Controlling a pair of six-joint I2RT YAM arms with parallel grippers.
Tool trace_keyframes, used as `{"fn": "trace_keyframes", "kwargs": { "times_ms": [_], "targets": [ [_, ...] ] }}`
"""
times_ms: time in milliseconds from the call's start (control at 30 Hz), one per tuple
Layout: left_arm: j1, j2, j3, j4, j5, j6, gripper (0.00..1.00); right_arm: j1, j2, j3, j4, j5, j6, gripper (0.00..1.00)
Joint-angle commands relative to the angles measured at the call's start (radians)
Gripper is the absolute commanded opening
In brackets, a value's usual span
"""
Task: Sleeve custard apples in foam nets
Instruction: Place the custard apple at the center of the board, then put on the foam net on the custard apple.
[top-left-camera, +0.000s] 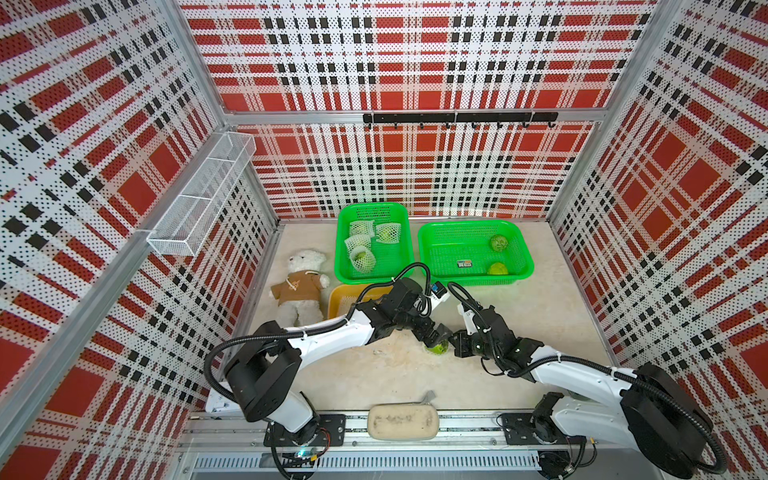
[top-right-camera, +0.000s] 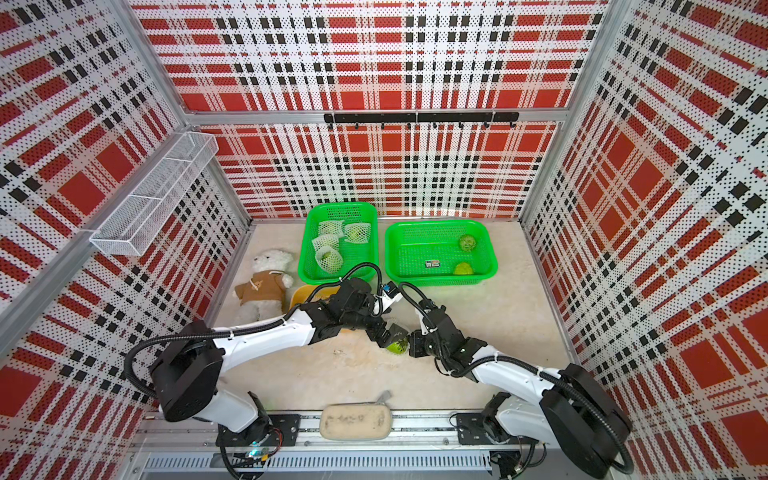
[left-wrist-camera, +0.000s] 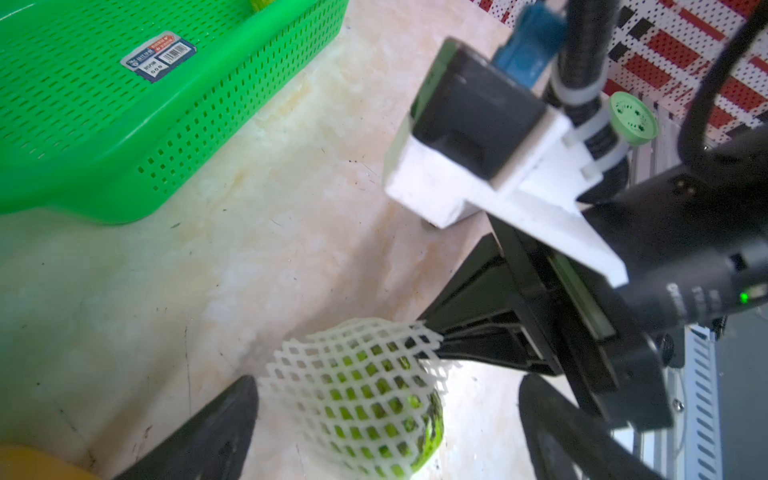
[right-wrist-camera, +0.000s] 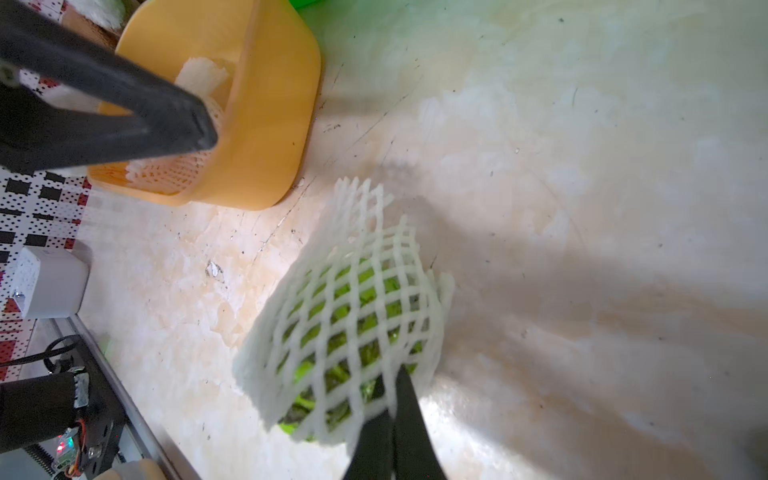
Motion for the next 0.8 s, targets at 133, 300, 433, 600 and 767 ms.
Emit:
{"fn": "trace_keyframes", "kwargs": {
  "times_ms": [133, 300, 433, 600, 767],
  "targets": [
    [-0.057, -0.070, -0.070, -0.173, -0.168, 0.065, 1.00, 0.004, 0.007, 0.035, 0.042, -0.016, -0.028, 0.00],
    [-0.083, -0.006, -0.057, -0.134, -0.296, 0.060, 0.96, 0.003, 0.016, 0.039, 0.046, -0.041, -0.038, 0.00],
    [-0.097, 0.059, -0.035, -0.098, -0.352, 0.055, 0.91, 0.003, 0.006, 0.033, 0.054, -0.057, -0.038, 0.00],
    [-0.112, 0.118, -0.020, -0.063, -0.430, 0.025, 0.87, 0.005, -0.011, 0.035, 0.033, -0.088, -0.068, 0.00],
    [-0.114, 0.140, -0.013, -0.005, -0.451, -0.016, 0.86, 0.050, -0.039, 0.039, -0.021, -0.086, -0.096, 0.00]
  ]
}}
